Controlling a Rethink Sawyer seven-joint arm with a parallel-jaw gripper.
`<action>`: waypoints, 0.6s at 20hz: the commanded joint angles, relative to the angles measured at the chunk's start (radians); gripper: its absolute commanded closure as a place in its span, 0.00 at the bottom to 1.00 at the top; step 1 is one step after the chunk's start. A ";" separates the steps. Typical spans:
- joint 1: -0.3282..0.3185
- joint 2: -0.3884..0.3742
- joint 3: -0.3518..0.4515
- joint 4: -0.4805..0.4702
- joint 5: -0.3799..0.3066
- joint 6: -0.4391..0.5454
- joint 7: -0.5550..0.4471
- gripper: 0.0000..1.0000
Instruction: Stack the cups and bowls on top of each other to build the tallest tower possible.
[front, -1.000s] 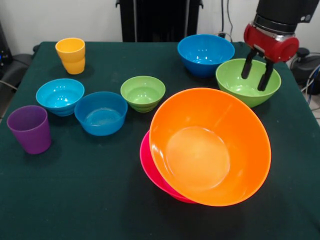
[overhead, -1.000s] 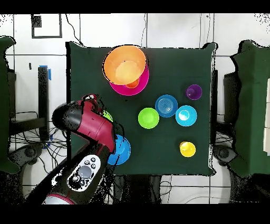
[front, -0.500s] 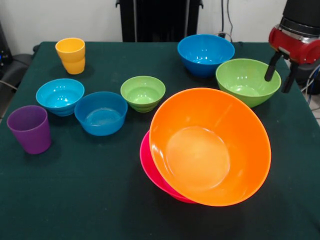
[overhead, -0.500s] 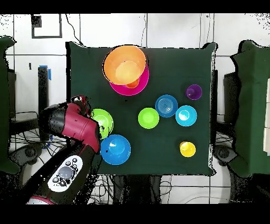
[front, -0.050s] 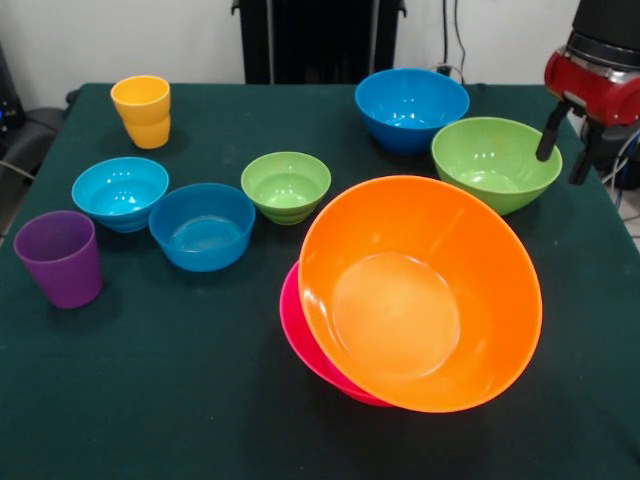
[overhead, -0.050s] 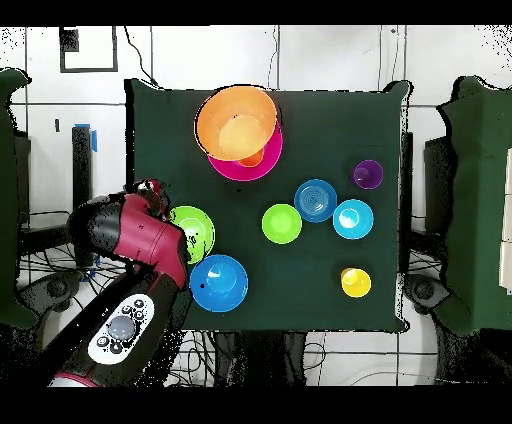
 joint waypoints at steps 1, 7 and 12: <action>-0.040 -0.002 0.113 -0.001 -0.008 0.095 0.175 0.00; -0.112 -0.081 0.247 0.080 0.017 0.105 0.098 0.00; -0.130 -0.057 0.296 0.081 0.008 0.032 0.102 0.00</action>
